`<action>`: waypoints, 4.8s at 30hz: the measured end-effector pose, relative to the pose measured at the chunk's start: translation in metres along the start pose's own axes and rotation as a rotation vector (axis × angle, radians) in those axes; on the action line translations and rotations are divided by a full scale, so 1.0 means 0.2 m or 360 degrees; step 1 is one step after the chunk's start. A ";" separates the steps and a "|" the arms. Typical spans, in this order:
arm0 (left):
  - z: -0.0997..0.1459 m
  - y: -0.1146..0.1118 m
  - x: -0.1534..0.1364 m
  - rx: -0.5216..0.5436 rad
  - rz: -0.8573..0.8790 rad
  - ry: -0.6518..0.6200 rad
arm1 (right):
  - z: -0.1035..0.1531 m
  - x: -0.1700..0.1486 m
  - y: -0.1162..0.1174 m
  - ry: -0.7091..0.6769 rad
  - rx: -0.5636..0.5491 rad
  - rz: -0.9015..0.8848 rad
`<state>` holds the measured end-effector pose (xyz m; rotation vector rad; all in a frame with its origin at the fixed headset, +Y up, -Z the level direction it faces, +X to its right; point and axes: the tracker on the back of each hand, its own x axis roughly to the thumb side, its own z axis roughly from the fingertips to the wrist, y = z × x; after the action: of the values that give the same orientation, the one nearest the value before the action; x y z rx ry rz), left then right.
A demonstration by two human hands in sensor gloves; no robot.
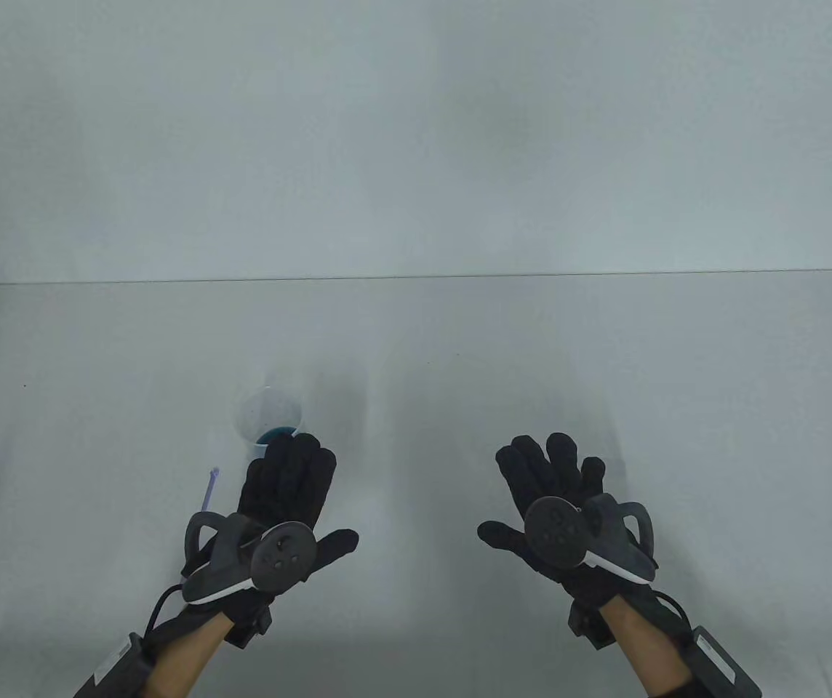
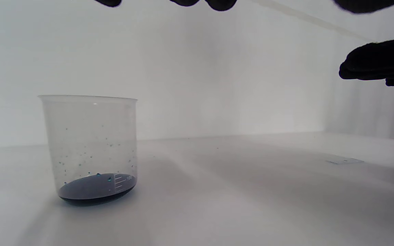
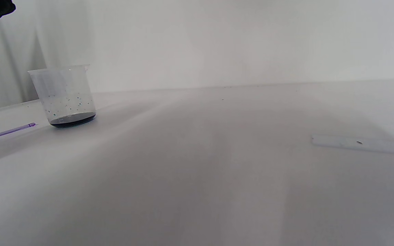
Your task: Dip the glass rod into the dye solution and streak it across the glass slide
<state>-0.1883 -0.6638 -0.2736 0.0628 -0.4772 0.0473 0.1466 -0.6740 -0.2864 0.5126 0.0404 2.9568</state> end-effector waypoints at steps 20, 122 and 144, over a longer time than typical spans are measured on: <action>0.00 0.00 -0.01 -0.0020 0.0009 0.0022 | 0.00 0.00 0.01 0.0004 0.0059 0.0004; -0.01 0.00 -0.04 -0.0051 0.0104 0.0061 | -0.13 0.10 -0.07 0.0039 0.0017 -0.0102; -0.03 0.23 -0.33 -0.0195 -0.0266 0.0374 | -0.05 0.00 -0.03 0.0072 -0.0085 -0.0162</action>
<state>-0.2472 -0.6203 -0.3065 -0.0231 -0.2378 -0.1374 0.1449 -0.6682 -0.2955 0.4231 -0.0076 2.8614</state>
